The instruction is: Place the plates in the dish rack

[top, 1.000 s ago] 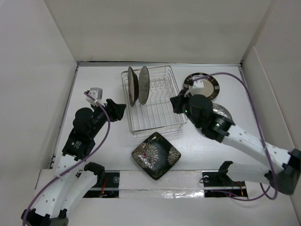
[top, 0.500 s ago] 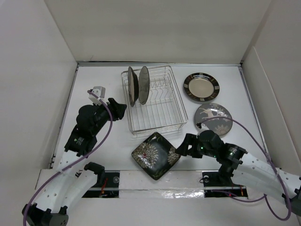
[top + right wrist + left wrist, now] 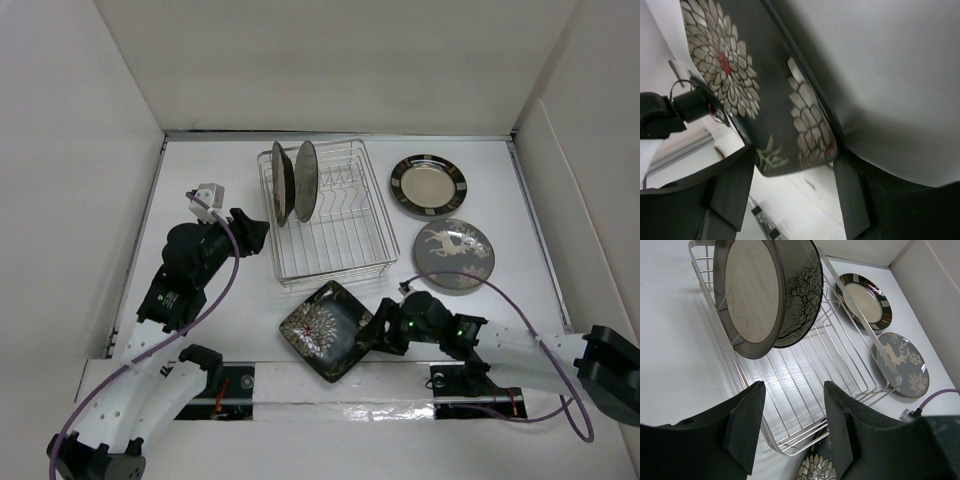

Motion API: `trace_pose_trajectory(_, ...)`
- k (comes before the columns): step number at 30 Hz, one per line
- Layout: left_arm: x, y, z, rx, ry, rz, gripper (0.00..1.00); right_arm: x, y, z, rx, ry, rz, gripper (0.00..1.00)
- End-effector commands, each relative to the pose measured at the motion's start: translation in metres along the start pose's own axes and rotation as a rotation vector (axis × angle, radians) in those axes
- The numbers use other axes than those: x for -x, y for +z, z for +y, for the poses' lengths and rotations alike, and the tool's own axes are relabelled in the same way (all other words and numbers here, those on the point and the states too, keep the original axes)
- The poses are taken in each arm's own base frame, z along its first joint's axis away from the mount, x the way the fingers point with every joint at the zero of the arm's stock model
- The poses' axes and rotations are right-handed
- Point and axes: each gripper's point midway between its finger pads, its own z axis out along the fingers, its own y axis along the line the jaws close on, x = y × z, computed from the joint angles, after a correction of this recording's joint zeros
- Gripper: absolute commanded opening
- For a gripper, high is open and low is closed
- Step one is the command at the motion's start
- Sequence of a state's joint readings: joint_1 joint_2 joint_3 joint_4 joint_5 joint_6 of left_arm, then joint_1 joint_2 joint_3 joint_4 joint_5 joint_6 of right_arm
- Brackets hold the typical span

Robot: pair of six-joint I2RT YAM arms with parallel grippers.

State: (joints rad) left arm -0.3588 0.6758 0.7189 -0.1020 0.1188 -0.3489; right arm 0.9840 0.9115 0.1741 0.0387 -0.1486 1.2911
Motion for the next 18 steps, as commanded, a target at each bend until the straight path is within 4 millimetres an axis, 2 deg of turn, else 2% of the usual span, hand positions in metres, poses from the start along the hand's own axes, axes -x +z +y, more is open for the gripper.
trace_pose_trajectory(1,0.016,-0.004,-0.008,-0.030,0.017,-0.054,0.47,0.011,0.011,0.003,0.039,0.035,-0.070,0.66)
trace_pose_trajectory(3,0.017,-0.005,-0.007,-0.022,0.017,-0.063,0.47,0.012,0.016,-0.007,0.003,0.053,-0.079,0.60)
trace_pose_trajectory(9,0.018,-0.006,-0.007,-0.021,0.015,-0.066,0.47,0.017,0.019,-0.031,-0.060,0.083,-0.123,0.48)
trace_pose_trajectory(10,0.018,-0.006,-0.007,-0.021,0.017,-0.065,0.47,0.017,0.019,-0.033,-0.071,0.086,-0.126,0.44)
trace_pose_trajectory(11,0.018,-0.005,-0.007,-0.019,0.017,-0.064,0.47,0.016,0.019,-0.038,-0.086,0.088,-0.123,0.34)
trace_pose_trajectory(13,0.017,-0.005,-0.008,-0.027,0.015,-0.061,0.47,0.017,0.019,-0.041,-0.095,0.098,-0.130,0.27)
trace_pose_trajectory(14,0.016,-0.005,-0.008,-0.028,0.015,-0.059,0.47,0.020,0.018,-0.046,-0.115,0.099,-0.153,0.18)
trace_pose_trajectory(18,0.017,-0.006,-0.007,-0.023,0.015,-0.062,0.47,0.018,0.015,-0.050,-0.125,0.093,-0.152,0.00)
